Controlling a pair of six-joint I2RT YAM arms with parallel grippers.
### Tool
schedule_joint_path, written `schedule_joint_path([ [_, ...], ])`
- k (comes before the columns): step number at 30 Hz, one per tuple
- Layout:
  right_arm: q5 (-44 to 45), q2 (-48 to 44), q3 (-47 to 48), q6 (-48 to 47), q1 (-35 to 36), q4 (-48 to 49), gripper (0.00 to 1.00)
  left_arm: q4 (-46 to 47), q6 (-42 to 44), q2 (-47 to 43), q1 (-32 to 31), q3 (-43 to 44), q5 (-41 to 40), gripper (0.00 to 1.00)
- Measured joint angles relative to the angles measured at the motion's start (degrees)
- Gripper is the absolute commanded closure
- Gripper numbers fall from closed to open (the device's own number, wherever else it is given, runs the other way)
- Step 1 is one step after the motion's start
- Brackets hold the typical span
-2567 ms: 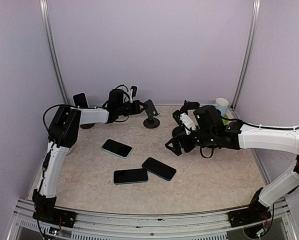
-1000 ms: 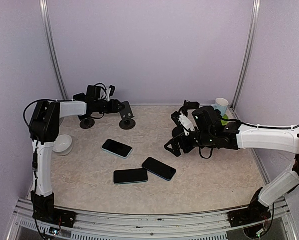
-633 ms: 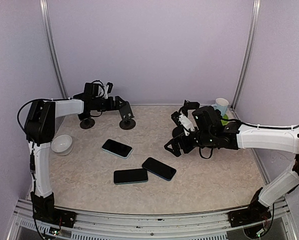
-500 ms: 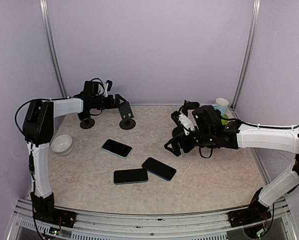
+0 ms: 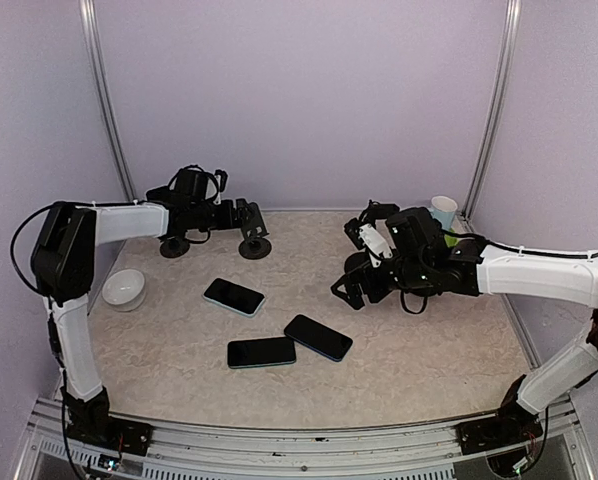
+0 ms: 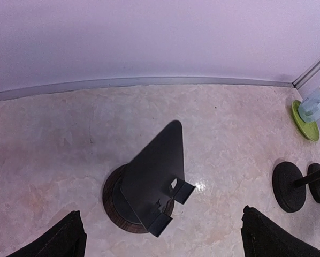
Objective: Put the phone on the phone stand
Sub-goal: Place the phone stand at the center of the board, then move the phone stand to the corner of the board.
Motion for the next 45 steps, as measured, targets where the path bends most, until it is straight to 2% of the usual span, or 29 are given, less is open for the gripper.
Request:
schedule_joint_path([
  [5, 0.6, -2.0, -0.3, 0.0, 0.0, 0.0, 0.00, -0.1, -2.4, -2.1, -2.4, -4.8, -2.5, 0.01],
  [19, -0.7, -2.0, -2.5, 0.0, 0.0, 1.1, 0.00, -2.8, -2.9, -2.1, -7.5, -5.0, -9.6, 0.01],
  [32, -1.0, -2.0, -4.8, 0.2, 0.0, 2.8, 0.00, -6.2, -2.9, 1.4, -7.9, -3.8, -15.5, 0.03],
  [45, -1.1, -2.0, -4.9, 0.5, 0.0, 3.2, 0.00, -8.6, -2.3, 8.1, -5.3, 4.0, -16.3, 0.05],
])
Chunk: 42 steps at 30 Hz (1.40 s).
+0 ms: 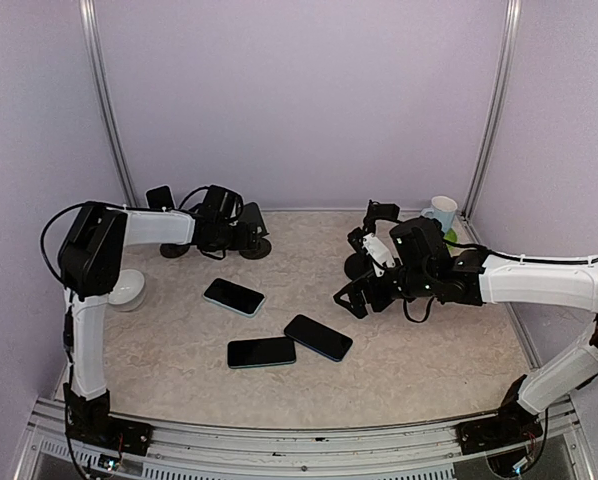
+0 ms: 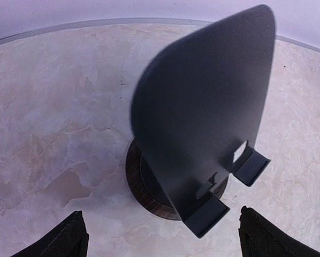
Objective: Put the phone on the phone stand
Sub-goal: Move the phone stand to the corner of the board.
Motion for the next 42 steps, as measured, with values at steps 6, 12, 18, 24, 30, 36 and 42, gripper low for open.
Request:
schedule_joint_path([
  [6, 0.0, 0.0, 0.0, 0.1, 0.0, 0.0, 0.00, -0.3, 0.3, 1.7, 1.8, 1.5, 0.9, 0.06],
  [12, -0.1, 0.5, 0.0, 0.2, 0.0, 0.0, 0.00, -0.4, 1.0, 2.3, 2.6, 2.3, 0.5, 0.06],
  [18, -0.4, 1.3, 0.1, 0.3, 0.0, 0.0, 0.00, -0.5, 1.1, 2.3, 3.7, 2.5, -0.9, 0.06],
  [24, -0.7, 1.3, 0.3, 0.4, 0.0, 0.0, 0.00, -0.8, 1.1, 2.3, 4.7, 3.1, -1.9, 0.05],
  [30, -0.7, 1.3, 0.3, 0.5, 0.0, 0.0, 0.00, 0.7, 1.3, 0.4, 4.6, 0.3, -0.7, 0.02],
  [36, -0.9, 1.3, 0.3, 0.6, 0.0, 0.1, 0.00, 1.3, 1.6, -1.8, 3.3, 0.2, -0.2, 0.01],
  [42, -0.9, 1.3, 0.3, 0.6, 0.0, 0.2, 0.00, 1.1, 1.9, -2.5, 1.6, 2.1, -0.4, 0.01],
])
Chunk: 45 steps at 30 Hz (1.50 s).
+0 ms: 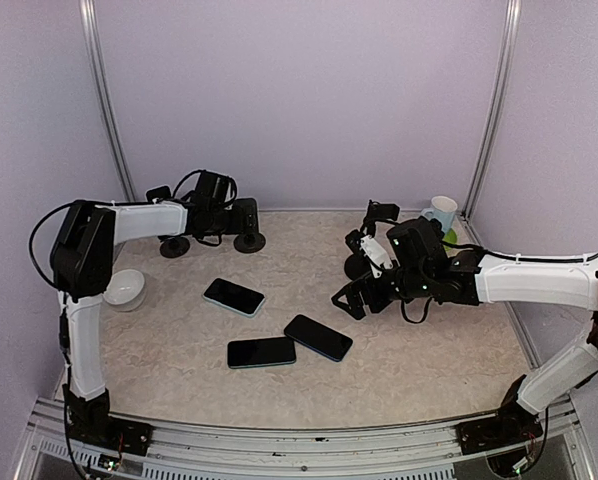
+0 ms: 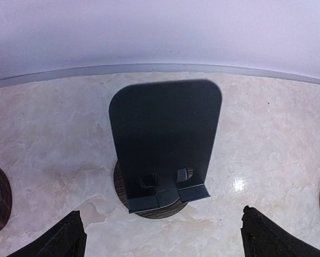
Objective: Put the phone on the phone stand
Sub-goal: Move the phone stand to the corner of the board.
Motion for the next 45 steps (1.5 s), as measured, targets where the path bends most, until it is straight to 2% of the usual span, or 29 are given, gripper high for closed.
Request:
schedule_joint_path([
  [12, 0.0, 0.0, -0.1, 0.0, 0.0, 0.2, 0.00, -2.1, -1.2, 6.0, -1.8, 12.4, -6.2, 0.01],
  [21, -0.1, -0.1, -0.4, 0.2, 0.0, 0.5, 0.00, -3.6, -1.4, 10.0, -2.1, 13.1, -9.1, 0.01],
  [26, -0.7, -0.1, -0.4, 0.5, 0.0, 0.7, 0.00, -2.7, -1.4, 11.4, -2.1, 13.1, -9.5, 0.05],
  [31, -1.0, -0.1, -0.4, 0.6, 0.0, 0.6, 0.00, -1.4, -1.4, 12.5, -2.1, 13.5, -9.5, 0.17],
  [36, -1.3, 0.0, -0.3, 0.6, 0.0, 0.6, 0.00, -0.2, -1.3, 13.2, -2.0, 13.8, -9.4, 0.24],
  [42, -1.5, 0.4, 0.1, 0.6, 0.0, 0.6, 0.00, 0.3, -1.1, 13.5, -2.0, 14.3, -9.4, 0.49],
  [45, -1.5, 0.6, 0.1, 0.6, 0.0, 0.6, 0.00, 0.4, -1.1, 13.5, -1.9, 14.3, -9.5, 0.50],
])
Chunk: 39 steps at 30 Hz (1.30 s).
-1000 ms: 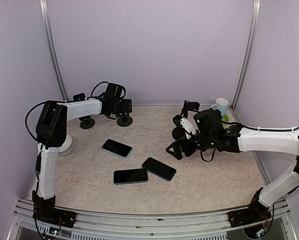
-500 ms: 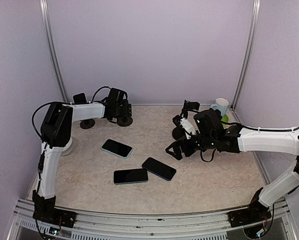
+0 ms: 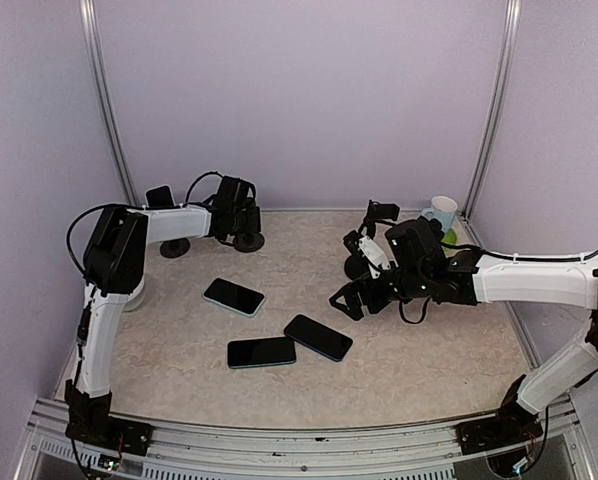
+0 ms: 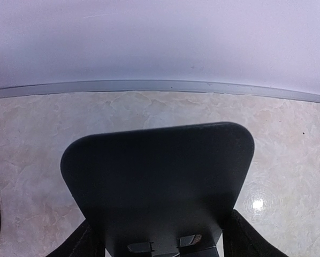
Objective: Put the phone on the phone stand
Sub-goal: Move the phone stand to the corner of the board.
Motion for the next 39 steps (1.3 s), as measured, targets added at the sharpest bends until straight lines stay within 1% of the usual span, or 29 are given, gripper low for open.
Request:
schedule_joint_path([
  [11, -0.2, 0.5, 0.0, 0.0, 0.0, 0.0, 0.00, -0.1, 0.1, 0.0, 0.9, 0.0, -5.7, 0.48],
  [17, -0.4, 0.5, 0.0, 0.2, 0.0, 0.0, 0.00, 0.0, -0.3, 0.0, 3.2, 0.0, -6.0, 0.44],
  [21, -0.6, 0.5, 0.0, 0.4, 0.0, 0.0, 0.00, 0.0, -0.7, 0.0, 4.4, 0.0, -5.7, 0.36],
  [27, -0.6, 0.5, 0.0, 0.7, 0.0, 0.0, 0.00, 0.0, -1.0, 0.0, 4.6, 0.0, -4.7, 0.18],
  [31, -0.7, 0.5, 0.0, 0.7, 0.0, 0.1, 0.00, 0.4, -1.1, 0.0, 4.6, 0.0, -4.1, 0.03],
  [32, -0.7, 0.5, 0.0, 0.7, 0.0, 0.1, 0.00, 0.5, -1.1, 0.0, 4.6, 0.0, -3.9, 0.01],
  [39, -2.2, 0.5, 0.0, -0.2, 0.0, 0.5, 0.00, 0.6, -1.4, -1.2, 4.6, -0.7, -3.6, 0.01],
])
